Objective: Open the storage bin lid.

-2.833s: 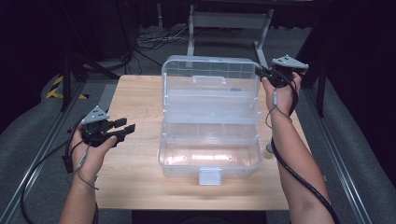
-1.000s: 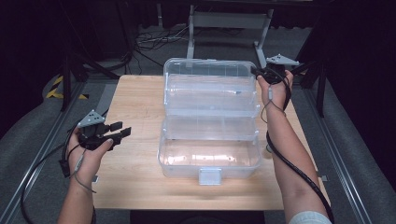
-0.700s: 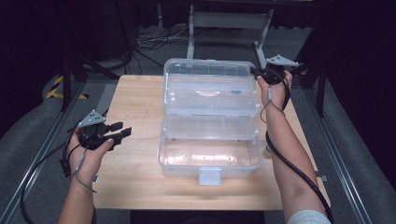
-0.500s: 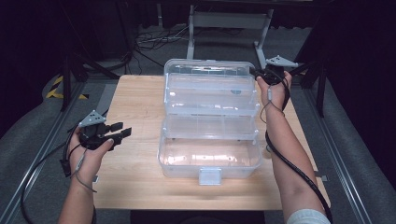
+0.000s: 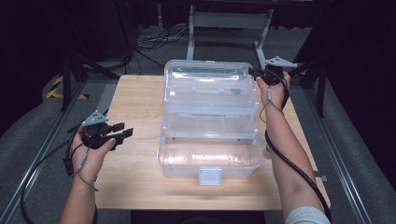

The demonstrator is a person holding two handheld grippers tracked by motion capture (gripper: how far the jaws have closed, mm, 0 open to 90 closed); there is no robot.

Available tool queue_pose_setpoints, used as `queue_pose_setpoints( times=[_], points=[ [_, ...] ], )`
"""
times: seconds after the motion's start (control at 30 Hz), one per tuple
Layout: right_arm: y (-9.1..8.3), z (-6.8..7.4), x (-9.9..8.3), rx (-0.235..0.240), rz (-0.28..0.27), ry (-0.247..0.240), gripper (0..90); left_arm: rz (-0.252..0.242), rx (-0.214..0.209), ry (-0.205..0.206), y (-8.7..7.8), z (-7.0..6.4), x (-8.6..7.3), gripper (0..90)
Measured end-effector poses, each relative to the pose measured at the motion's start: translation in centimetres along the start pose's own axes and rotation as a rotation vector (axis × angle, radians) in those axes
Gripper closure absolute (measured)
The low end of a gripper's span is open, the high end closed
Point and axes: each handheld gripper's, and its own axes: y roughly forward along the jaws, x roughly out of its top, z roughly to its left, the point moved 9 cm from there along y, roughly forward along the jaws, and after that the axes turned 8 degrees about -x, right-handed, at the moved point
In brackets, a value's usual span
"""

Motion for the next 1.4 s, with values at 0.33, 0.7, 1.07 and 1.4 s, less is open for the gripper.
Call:
queue_pose_setpoints(
  times=[0.33,0.7,1.07,1.4],
  points=[
    [1.3,-0.3,-0.9,0.019,0.022,0.054,83.6,0.004,-0.001,-0.017,0.1,0.6,-0.3,53.7],
    [2.2,-0.4,-1.5,0.032,0.054,0.077,83.6,0.005,0.001,-0.030,0.2,1.2,-0.6,53.7],
    [2.6,-0.5,-1.9,0.044,0.058,0.098,83.3,0.008,0.001,-0.032,0.3,1.2,-0.7,53.7],
    [3.3,-0.6,-2.8,0.043,0.081,0.112,83.2,0.010,0.001,-0.039,0.3,1.3,-0.8,53.7]
  ],
)
